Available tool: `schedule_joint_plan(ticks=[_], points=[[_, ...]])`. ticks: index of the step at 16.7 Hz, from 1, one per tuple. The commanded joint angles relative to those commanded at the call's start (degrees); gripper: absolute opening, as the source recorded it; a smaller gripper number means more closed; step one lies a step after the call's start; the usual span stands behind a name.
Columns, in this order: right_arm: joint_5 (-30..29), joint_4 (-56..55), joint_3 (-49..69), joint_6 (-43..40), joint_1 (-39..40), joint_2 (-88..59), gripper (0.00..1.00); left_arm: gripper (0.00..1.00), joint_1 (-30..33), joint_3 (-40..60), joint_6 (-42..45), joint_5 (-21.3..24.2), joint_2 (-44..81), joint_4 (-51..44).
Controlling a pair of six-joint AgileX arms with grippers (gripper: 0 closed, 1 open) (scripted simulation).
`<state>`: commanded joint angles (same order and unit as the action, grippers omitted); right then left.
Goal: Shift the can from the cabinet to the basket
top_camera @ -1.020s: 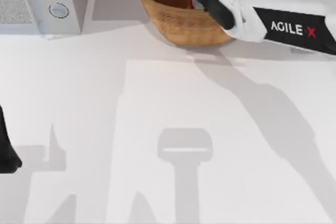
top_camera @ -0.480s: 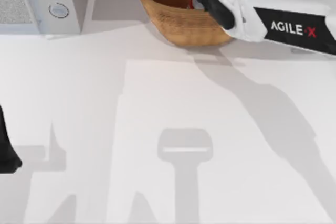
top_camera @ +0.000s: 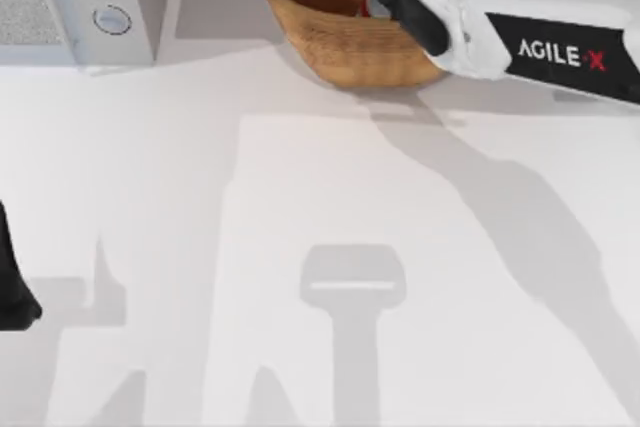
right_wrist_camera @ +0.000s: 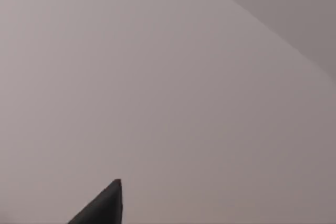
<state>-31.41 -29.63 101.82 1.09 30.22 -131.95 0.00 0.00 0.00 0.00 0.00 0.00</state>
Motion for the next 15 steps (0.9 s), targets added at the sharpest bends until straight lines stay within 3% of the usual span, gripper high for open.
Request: schedule_joint_plan(ticks=[7,15], points=[[5.5,4.7,-16.5,-0.3,-4.8,21.0,1.00,1.00,0.0,0.0,0.0,0.0,0.0,0.0],[16.9,15.9,-55.6,-0.7,-16.2,76.7,1.00,1.00,0.0,0.0,0.0,0.0,0.0,0.0]])
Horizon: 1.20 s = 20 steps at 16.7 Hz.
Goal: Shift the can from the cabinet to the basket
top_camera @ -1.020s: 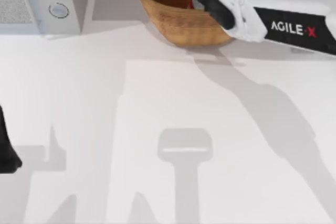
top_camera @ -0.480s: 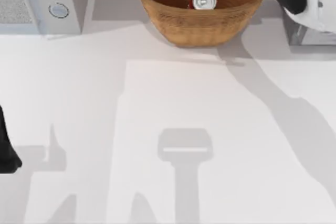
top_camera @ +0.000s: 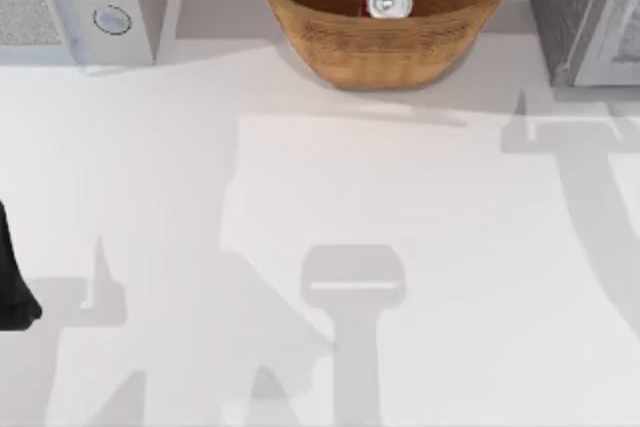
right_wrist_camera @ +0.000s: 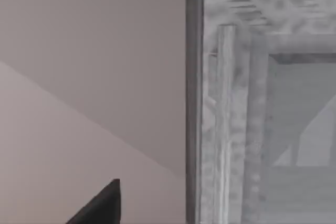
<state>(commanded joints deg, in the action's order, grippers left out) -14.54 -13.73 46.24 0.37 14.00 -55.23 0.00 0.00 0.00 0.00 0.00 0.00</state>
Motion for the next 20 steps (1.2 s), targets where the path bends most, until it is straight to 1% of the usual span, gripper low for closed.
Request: schedule_joint_plan(ticks=[3,5,9,11,13,20], points=[[4.6,4.4,-15.5,-0.1,-4.5,21.3,1.00,1.00,0.0,0.0,0.0,0.0,0.0,0.0],[7.5,7.2,-25.0,-0.2,-7.4,32.9,1.00,1.00,0.0,0.0,0.0,0.0,0.0,0.0],[12.3,11.7,-40.0,-0.3,-11.9,48.9,1.00,1.00,0.0,0.0,0.0,0.0,0.0,0.0],[13.8,13.1,-44.3,-0.4,-13.3,53.3,1.00,1.00,0.0,0.0,0.0,0.0,0.0,0.0],[14.5,13.7,-46.2,-0.4,-14.0,55.2,1.00,1.00,0.0,0.0,0.0,0.0,0.0,0.0],[15.1,13.0,-45.9,-0.3,-14.4,54.3,1.00,1.00,0.0,0.0,0.0,0.0,0.0,0.0]])
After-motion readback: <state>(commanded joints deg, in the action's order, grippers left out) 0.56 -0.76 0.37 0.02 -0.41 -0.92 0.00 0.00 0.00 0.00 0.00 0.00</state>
